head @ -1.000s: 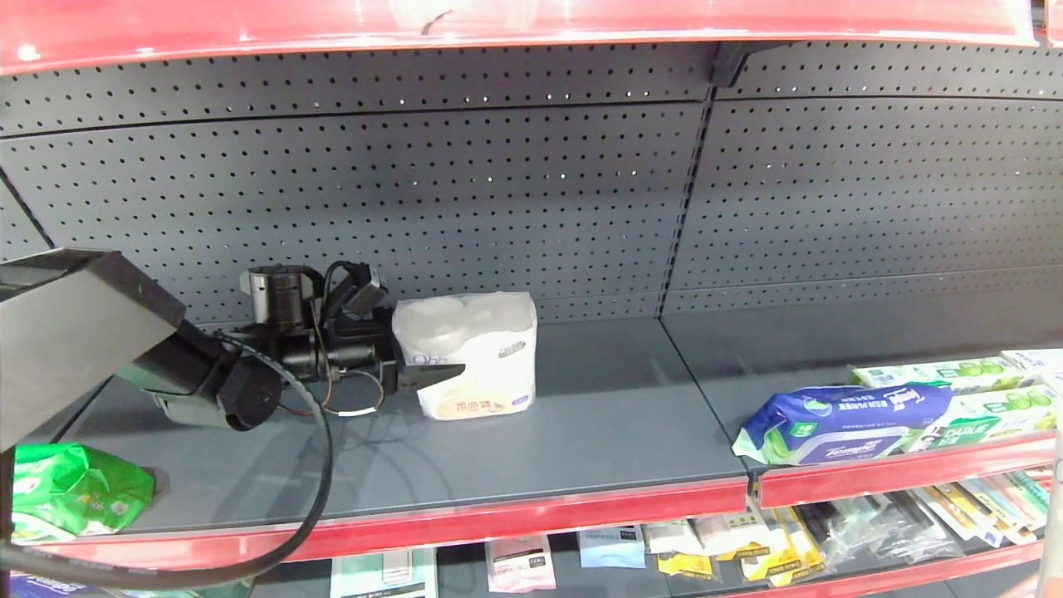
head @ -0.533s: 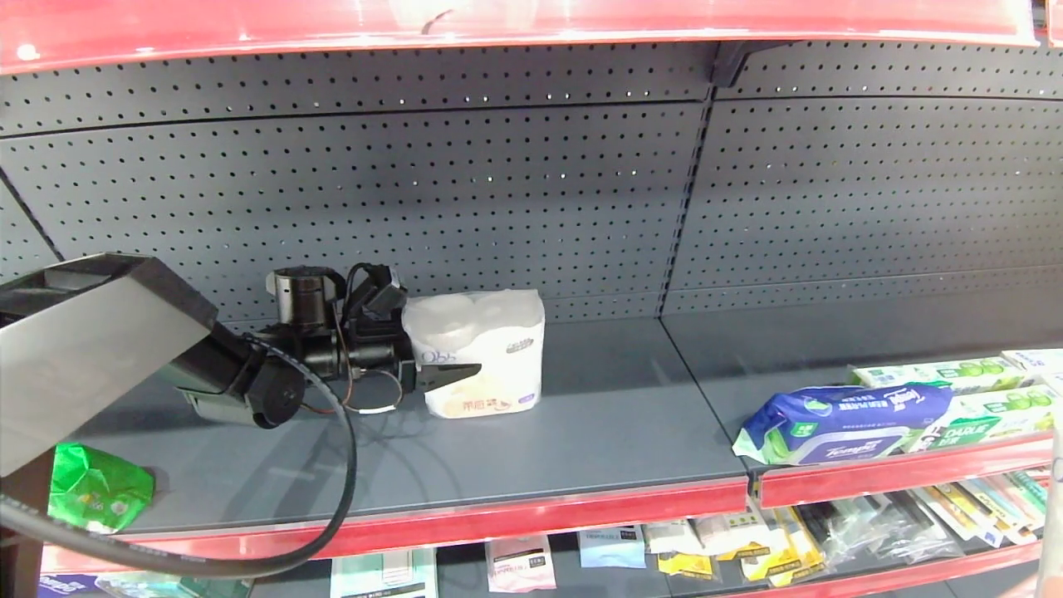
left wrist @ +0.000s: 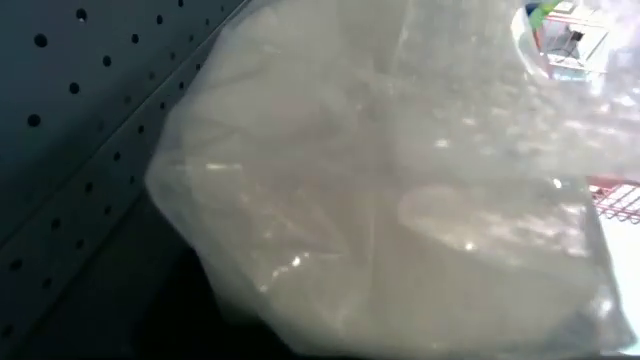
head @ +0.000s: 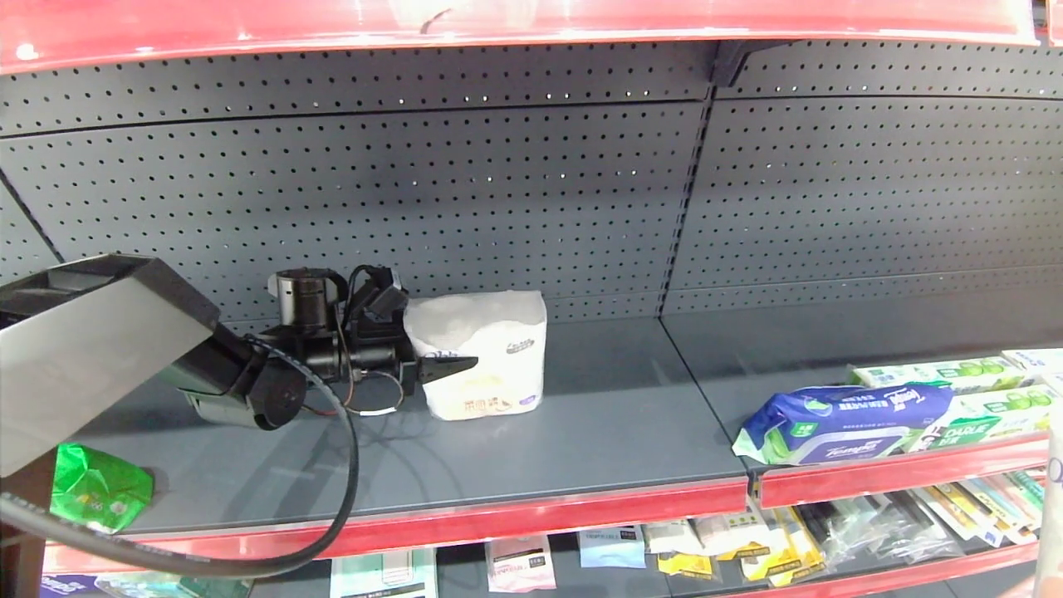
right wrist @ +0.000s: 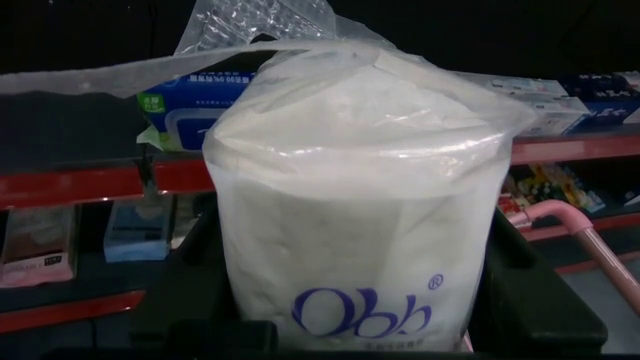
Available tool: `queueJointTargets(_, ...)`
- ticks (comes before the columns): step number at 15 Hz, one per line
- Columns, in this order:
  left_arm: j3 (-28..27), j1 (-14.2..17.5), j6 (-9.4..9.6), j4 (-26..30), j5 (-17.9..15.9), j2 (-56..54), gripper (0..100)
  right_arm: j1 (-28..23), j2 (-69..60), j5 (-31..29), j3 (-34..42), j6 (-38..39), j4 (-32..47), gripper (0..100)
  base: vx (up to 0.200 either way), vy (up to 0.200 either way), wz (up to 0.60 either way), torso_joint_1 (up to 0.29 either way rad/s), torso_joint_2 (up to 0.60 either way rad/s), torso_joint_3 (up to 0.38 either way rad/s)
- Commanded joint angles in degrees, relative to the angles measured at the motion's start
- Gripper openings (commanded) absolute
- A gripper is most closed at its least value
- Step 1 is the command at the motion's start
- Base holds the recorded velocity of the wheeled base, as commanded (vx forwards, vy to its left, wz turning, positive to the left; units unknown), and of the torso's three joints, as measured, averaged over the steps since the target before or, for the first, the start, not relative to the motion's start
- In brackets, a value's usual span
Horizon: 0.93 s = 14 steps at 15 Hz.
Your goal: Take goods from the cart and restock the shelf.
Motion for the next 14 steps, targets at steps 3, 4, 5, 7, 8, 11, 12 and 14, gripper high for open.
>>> queueJointTargets(3, 5.53, 1.12, -0.1, -0.11, -0.81, -5.33, 0, -0.01, 0.54, 0.1, -0.14, -0.03, -0.1, 0, 0.0, 0.0, 0.0, 0.0, 0.0, 0.0)
queueJointTargets(4, 7.73, 1.82, -0.1, -0.11, -2.04, -7.18, 0, -0.01, 0.81, 0.1, -0.31, -0.03, -0.1, 0, 0.0, 0.0, 0.0, 0.0, 0.0, 0.0)
queueJointTargets(5, 9.84, 2.44, 0.07, -0.2, -3.71, -8.58, 0, -0.01, 0.9, 0.1, -0.4, -0.03, -0.1, 0, 0.0, 0.0, 0.0, 0.0, 0.0, 0.0)
queueJointTargets(7, 13.09, 4.11, 1.3, -0.2, -5.91, -10.34, 0, -0.01, 1.51, 0.19, -0.58, 0.06, -0.1, 0, 0.0, 0.0, 0.0, 0.0, 0.0, 0.0)
queueJointTargets(8, 14.85, 4.46, 2.45, -0.2, -6.08, -11.13, 0, -0.01, 2.13, 0.19, -0.84, 0.06, -0.18, 0, 0.0, 0.0, 0.0, 0.0, 0.0, 0.0)
queueJointTargets(11, 21.09, 5.16, 6.49, -0.2, -7.93, -13.5, 0, -0.01, 4.15, 0.27, -1.54, 0.23, -2.21, 0, 0.0, 0.0, 0.0, 0.0, 0.0, 0.0)
queueJointTargets(12, 22.58, 5.16, 8.07, -0.2, -8.19, -13.86, 0, -0.01, 4.5, 0.27, -1.54, 0.23, -2.65, 0, 0.0, 0.0, 0.0, 0.0, 0.0, 0.0)
queueJointTargets(14, 25.84, 5.34, 9.3, -0.2, -8.98, -14.73, 0, -0.01, 4.59, 0.27, -1.54, 0.23, -2.65, 0, 0.0, 0.0, 0.0, 0.0, 0.0, 0.0)
